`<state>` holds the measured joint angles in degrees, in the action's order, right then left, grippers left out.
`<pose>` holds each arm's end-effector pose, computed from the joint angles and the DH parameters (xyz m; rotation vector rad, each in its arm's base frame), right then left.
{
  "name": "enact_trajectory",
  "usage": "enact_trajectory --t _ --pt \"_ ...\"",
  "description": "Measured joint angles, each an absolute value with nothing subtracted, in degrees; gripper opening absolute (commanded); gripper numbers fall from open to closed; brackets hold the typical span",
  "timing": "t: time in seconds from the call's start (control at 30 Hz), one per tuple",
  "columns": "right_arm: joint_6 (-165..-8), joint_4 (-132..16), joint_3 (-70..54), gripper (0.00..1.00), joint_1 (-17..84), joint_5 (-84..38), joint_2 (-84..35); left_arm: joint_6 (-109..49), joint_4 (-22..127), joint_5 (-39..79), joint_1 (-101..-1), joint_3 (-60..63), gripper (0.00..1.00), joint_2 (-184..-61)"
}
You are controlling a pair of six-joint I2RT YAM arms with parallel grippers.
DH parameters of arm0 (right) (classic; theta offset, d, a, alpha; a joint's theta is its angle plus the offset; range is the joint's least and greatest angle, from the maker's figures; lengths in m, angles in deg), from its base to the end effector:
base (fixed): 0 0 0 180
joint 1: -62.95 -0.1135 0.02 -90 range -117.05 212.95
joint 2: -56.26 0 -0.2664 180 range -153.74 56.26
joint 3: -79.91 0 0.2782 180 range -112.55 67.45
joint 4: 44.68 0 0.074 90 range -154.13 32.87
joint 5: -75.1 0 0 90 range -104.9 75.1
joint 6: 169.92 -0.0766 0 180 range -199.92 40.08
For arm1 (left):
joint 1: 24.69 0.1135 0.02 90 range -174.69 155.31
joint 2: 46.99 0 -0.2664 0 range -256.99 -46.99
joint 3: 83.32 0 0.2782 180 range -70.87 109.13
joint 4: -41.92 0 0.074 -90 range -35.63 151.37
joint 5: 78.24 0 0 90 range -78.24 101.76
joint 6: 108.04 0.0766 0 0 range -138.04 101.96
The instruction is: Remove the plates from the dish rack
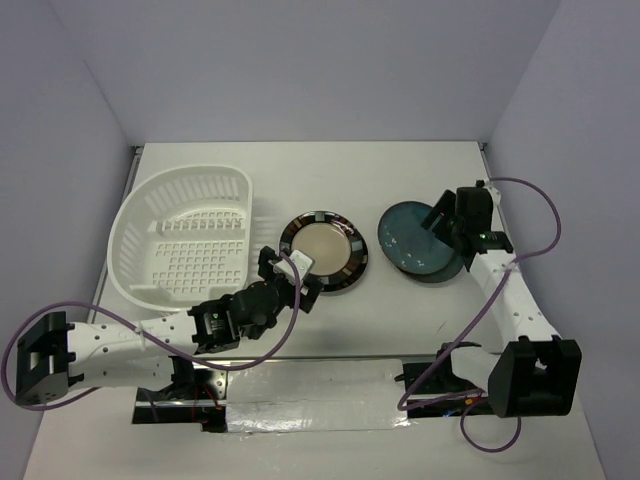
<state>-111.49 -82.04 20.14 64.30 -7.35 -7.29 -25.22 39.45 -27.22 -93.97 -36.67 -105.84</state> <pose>0.2915 -0.0169 0.2350 0.7126 2.1704 0.1249 0.1462 -0.2502 0.2601 0.4285 1.6646 -0.4014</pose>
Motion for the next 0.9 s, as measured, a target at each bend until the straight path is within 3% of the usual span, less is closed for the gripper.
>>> enact_trajectory --t 0.43,0.9 --pt "-110.8 -78.9 19.8 0.8 62.5 -6.3 -13.9 -24.2 39.8 -29.0 -94.0 -36.2 0.99 -107.6" --pt "-104.5 -71.7 16.6 0.78 51.8 -11.2 -22.6 -24.0 39.7 -30.8 -94.0 -36.2 0.99 -107.4"
